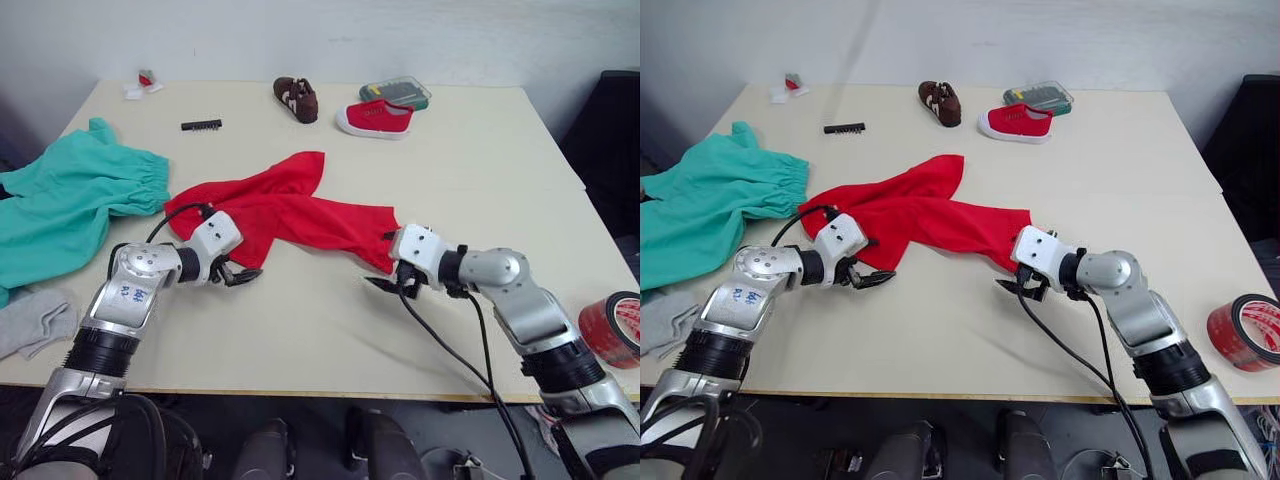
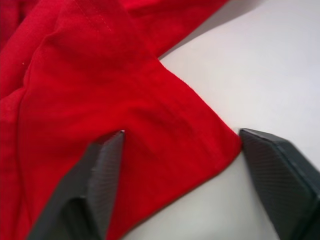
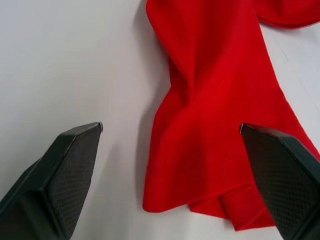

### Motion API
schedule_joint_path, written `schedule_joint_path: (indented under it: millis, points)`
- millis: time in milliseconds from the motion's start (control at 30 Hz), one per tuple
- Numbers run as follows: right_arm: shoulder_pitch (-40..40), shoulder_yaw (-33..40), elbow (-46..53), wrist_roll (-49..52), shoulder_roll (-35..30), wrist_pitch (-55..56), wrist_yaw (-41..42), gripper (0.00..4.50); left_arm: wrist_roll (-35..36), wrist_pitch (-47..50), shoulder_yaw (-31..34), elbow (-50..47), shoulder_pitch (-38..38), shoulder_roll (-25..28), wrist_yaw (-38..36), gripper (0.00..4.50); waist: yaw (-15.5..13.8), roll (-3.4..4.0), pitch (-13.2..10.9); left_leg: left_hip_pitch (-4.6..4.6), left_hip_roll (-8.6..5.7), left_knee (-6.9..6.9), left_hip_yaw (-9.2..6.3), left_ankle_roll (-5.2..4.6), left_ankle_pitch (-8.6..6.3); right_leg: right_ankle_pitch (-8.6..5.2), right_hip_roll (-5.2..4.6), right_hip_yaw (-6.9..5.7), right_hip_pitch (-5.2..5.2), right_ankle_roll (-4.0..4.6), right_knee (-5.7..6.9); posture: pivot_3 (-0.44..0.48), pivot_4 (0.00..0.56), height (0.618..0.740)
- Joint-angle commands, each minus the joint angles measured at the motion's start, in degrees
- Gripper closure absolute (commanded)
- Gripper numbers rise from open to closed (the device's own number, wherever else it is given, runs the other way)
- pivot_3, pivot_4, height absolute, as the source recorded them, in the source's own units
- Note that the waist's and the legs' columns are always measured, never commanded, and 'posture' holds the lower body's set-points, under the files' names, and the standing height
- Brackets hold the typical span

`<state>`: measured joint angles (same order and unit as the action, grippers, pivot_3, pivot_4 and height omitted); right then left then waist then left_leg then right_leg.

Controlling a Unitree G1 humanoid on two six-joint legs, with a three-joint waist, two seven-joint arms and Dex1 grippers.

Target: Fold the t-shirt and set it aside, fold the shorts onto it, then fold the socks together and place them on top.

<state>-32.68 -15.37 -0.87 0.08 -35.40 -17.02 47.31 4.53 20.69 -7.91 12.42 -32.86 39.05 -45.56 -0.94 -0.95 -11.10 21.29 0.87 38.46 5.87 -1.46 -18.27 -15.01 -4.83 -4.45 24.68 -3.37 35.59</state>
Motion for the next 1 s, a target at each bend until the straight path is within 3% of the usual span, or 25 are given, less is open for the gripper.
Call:
schedule_joint_path:
  millis: [33,133,300,467,733,1000]
  points:
    - [-2.9,-0.1,-4.4,-2.6,1.6,2.6,-1.8,0.18,-2.9,-0.4,-0.2,2.7,-0.9,-0.1,1.7,1.87,0.3,0.0,0.0,0.0,0.0,0.08,0.0,0.0,0.0,0.0,0.0,0.0,-0.01,0.0,0.04,0.0,0.15,0.74]
    - [-2.8,0.0,-4.7,-3.1,2.0,3.4,-1.2,0.88,-3.4,-0.1,-0.5,1.9,0.3,0.9,0.7,2.74,0.7,0.0,0.0,0.0,0.02,0.12,-0.02,-0.01,-0.01,0.0,-0.02,0.01,-0.01,0.0,0.12,0.0,0.15,0.74]
    - [-2.1,-0.2,-4.7,-3.7,1.8,3.9,0.0,2.65,-2.2,2.3,1.2,0.9,2.0,1.6,-0.1,4.35,1.3,0.01,0.0,-0.05,0.03,0.12,-0.01,0.0,0.0,0.0,-0.02,0.03,-0.01,0.0,0.19,0.0,0.15,0.74]
    - [-1.6,0.3,-4.3,-3.2,1.6,5.2,1.7,4.4,-1.9,3.6,2.9,-0.8,4.0,3.4,-1.1,4.5,2.1,0.01,0.0,-0.08,0.06,0.1,0.0,0.03,-0.01,-0.02,-0.01,0.05,0.0,0.03,0.23,0.0,0.15,0.74]
    - [1.0,1.3,-1.2,-0.3,0.0,7.2,7.5,4.46,3.4,8.1,9.2,-8.5,13.4,9.9,-6.5,4.5,3.1,0.03,0.0,-0.18,0.16,-0.25,0.06,0.18,-0.02,-0.13,0.05,0.1,0.12,0.22,0.23,0.0,0.15,0.74]
    - [7.8,3.1,6.6,5.3,-5.6,10.9,16.1,4.46,10.8,6.1,18.6,-18.1,31.9,19.9,-18.5,4.5,2.8,0.04,0.0,-0.19,0.2,-0.36,0.07,0.28,-0.16,-0.21,0.02,0.16,0.24,0.36,0.02,0.0,0.15,0.74]
